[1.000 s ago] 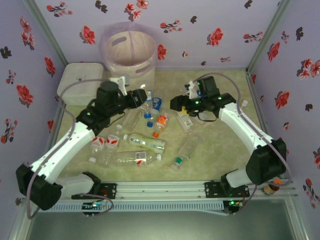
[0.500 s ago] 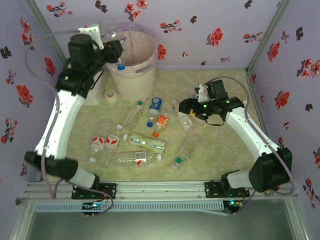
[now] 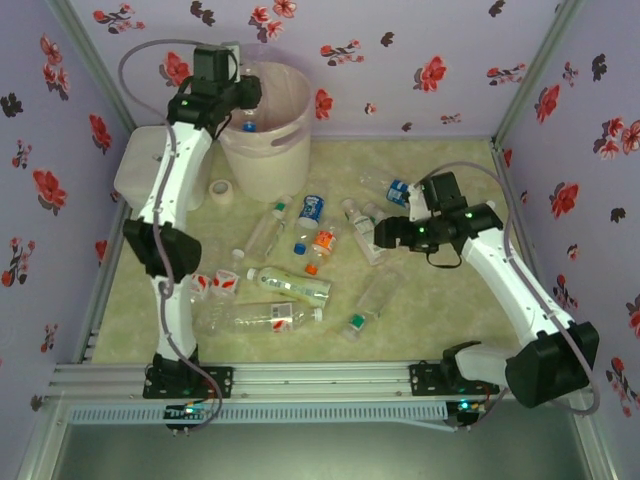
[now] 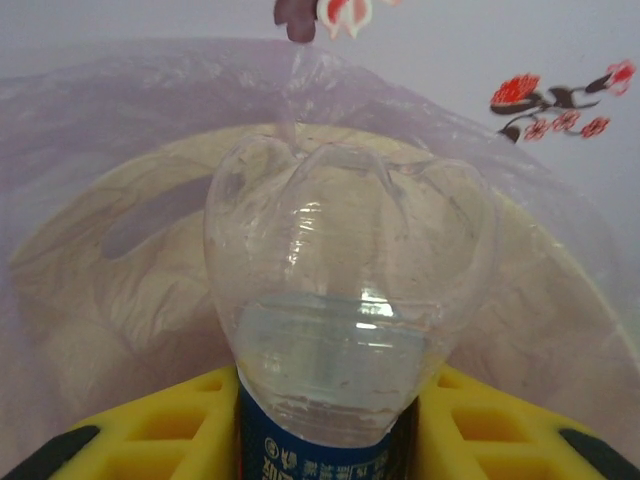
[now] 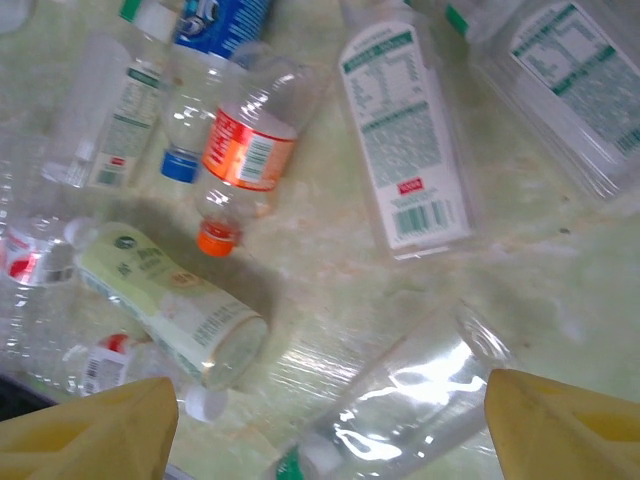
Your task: Put the plastic bottles in the bin
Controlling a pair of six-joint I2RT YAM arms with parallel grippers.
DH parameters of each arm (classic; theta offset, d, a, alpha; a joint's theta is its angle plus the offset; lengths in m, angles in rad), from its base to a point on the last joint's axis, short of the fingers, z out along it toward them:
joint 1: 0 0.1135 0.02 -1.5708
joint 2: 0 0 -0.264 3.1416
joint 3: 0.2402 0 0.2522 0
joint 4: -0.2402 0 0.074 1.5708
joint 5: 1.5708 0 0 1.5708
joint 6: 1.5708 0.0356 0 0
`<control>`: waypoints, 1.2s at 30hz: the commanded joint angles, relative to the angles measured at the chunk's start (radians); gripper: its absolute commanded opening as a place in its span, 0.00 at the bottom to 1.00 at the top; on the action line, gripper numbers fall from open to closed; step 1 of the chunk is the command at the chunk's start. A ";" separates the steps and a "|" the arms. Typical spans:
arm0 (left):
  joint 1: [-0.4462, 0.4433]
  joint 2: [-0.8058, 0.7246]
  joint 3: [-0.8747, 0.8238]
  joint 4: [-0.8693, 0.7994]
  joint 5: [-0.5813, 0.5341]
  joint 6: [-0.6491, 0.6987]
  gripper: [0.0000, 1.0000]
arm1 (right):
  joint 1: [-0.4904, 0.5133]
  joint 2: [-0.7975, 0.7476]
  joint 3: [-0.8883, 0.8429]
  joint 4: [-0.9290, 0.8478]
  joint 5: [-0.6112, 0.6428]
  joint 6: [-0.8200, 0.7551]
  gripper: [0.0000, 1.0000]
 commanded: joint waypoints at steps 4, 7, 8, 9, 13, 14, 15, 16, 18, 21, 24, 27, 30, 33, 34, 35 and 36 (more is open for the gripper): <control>-0.013 0.144 0.127 -0.292 -0.008 0.167 0.00 | -0.018 -0.010 -0.024 -0.061 0.099 -0.046 0.82; -0.014 0.152 0.045 -0.325 0.029 0.176 0.00 | -0.021 -0.006 -0.006 -0.067 0.119 -0.048 0.82; -0.014 0.153 0.019 -0.335 0.042 0.177 0.00 | -0.020 -0.005 0.002 -0.068 0.120 -0.049 0.82; -0.013 0.153 -0.006 -0.348 0.054 0.178 0.00 | -0.023 -0.002 0.015 -0.071 0.120 -0.049 0.82; -0.014 0.166 -0.032 -0.443 0.065 0.182 0.00 | -0.026 0.003 0.058 -0.080 0.134 -0.048 0.82; -0.016 0.164 -0.038 -0.471 0.063 0.214 0.00 | -0.028 0.006 0.066 -0.087 0.149 -0.048 0.82; -0.017 0.158 -0.045 -0.496 0.064 0.221 0.00 | -0.032 0.007 0.070 -0.091 0.160 -0.048 0.82; -0.018 0.152 -0.047 -0.518 0.062 0.229 0.00 | -0.038 0.007 0.072 -0.095 0.166 -0.047 0.82; -0.018 0.130 -0.053 -0.562 0.058 0.243 0.00 | -0.055 0.010 0.074 -0.104 0.164 -0.040 0.82; -0.014 0.093 -0.048 -0.572 0.058 0.245 0.00 | -0.084 0.010 0.065 -0.097 0.148 -0.024 0.82; -0.010 0.071 0.006 -0.573 0.102 0.226 0.00 | -0.098 0.016 0.069 -0.093 0.136 -0.009 0.82; -0.011 0.067 0.081 -0.550 0.115 0.199 0.00 | -0.109 0.016 0.071 -0.084 0.138 0.008 0.83; 0.005 0.058 0.084 -0.434 0.113 0.121 0.00 | -0.127 0.006 0.062 -0.051 0.153 0.033 0.83; 0.028 0.076 0.096 -0.317 0.171 0.023 0.00 | -0.134 -0.019 0.058 -0.002 0.156 0.037 0.83; 0.031 0.086 0.116 -0.301 0.171 0.012 0.00 | -0.134 -0.027 0.059 0.006 0.158 0.033 0.83; 0.032 0.096 0.132 -0.284 0.163 0.007 0.00 | -0.133 -0.038 0.061 0.011 0.164 0.028 0.83; 0.033 0.103 0.138 -0.266 0.159 0.005 0.00 | -0.134 -0.046 0.062 0.014 0.172 0.022 0.83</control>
